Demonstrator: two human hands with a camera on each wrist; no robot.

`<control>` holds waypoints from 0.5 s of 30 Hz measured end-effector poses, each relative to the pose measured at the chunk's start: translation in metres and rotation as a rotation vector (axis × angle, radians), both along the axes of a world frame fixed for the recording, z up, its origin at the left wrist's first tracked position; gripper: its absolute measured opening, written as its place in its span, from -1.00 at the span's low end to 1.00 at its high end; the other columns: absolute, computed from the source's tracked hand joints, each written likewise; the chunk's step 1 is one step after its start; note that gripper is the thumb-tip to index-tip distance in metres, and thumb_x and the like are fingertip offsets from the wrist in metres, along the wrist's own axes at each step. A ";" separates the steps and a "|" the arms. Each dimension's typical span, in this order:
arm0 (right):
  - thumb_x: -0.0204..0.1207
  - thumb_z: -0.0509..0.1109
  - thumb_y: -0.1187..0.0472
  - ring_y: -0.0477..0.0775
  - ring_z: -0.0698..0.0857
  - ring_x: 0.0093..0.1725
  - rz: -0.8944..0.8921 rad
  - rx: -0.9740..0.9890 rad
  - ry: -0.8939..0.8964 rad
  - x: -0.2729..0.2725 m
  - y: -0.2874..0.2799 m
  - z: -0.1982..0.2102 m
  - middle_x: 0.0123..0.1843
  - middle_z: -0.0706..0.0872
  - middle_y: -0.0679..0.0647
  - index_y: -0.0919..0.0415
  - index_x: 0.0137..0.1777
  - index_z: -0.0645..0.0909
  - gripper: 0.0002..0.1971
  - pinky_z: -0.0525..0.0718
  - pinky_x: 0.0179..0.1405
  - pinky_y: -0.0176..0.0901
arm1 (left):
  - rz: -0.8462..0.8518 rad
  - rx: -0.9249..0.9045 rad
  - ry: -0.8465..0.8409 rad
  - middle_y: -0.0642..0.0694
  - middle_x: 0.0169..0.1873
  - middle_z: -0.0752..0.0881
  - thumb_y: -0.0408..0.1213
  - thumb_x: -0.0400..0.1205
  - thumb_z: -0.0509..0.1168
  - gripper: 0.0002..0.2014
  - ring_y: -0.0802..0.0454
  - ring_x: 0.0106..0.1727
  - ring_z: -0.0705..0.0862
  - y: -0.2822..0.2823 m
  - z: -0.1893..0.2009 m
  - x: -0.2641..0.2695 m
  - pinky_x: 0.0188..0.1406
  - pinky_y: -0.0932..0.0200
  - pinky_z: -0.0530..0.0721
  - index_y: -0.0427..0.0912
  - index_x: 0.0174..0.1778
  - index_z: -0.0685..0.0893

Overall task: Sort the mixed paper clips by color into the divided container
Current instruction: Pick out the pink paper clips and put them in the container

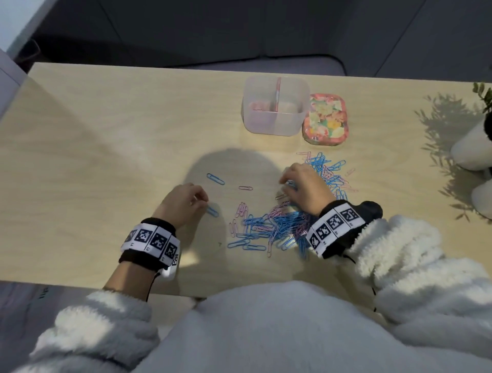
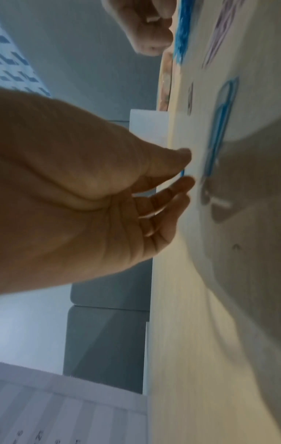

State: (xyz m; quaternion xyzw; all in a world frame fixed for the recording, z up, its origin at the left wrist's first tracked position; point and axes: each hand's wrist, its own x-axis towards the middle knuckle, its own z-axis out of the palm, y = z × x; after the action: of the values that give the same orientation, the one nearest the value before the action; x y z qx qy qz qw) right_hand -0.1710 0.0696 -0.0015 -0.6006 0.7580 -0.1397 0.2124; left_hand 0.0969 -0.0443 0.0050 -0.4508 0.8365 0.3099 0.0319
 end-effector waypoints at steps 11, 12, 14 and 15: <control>0.56 0.28 0.12 0.16 0.52 0.21 0.291 0.164 0.216 0.034 0.011 -0.004 0.11 0.69 0.11 0.18 0.08 0.68 -0.78 0.43 0.16 -0.01 | 0.090 -0.148 -0.062 -0.08 -0.18 0.71 0.07 0.47 0.32 -0.70 -0.10 -0.11 0.66 0.050 -0.012 -0.066 -0.09 0.04 0.60 -0.13 -0.21 0.64; 0.56 0.29 0.14 0.17 0.52 0.21 0.293 0.178 0.217 0.034 0.010 -0.004 0.11 0.68 0.12 0.19 0.07 0.66 -0.80 0.44 0.17 -0.01 | 0.080 -0.138 -0.072 -0.11 -0.16 0.70 0.03 0.46 0.33 -0.72 -0.12 -0.10 0.66 0.052 -0.012 -0.071 -0.09 0.04 0.58 -0.15 -0.20 0.64; 0.54 0.31 0.19 0.19 0.53 0.19 0.278 0.188 0.178 0.034 0.009 -0.005 0.08 0.68 0.16 0.23 0.00 0.64 -0.85 0.47 0.18 0.02 | 0.050 -0.119 -0.090 -0.16 -0.11 0.69 -0.08 0.49 0.35 -0.78 -0.16 -0.04 0.66 0.053 -0.012 -0.077 -0.09 0.04 0.56 -0.18 -0.16 0.65; 0.52 0.33 0.23 0.19 0.56 0.16 0.229 0.176 0.099 0.032 0.009 -0.005 0.03 0.70 0.18 0.25 -0.05 0.64 -0.89 0.50 0.16 0.03 | 0.036 -0.107 -0.098 -0.18 -0.08 0.70 -0.14 0.51 0.35 -0.81 -0.18 -0.01 0.66 0.052 -0.012 -0.080 -0.07 0.02 0.57 -0.21 -0.14 0.66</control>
State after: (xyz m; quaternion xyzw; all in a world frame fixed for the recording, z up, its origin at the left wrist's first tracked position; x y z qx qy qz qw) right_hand -0.1386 0.0784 -0.0063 -0.6683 0.7034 -0.0178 0.2414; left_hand 0.0169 0.0079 -0.0066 -0.4814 0.8410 0.2430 0.0433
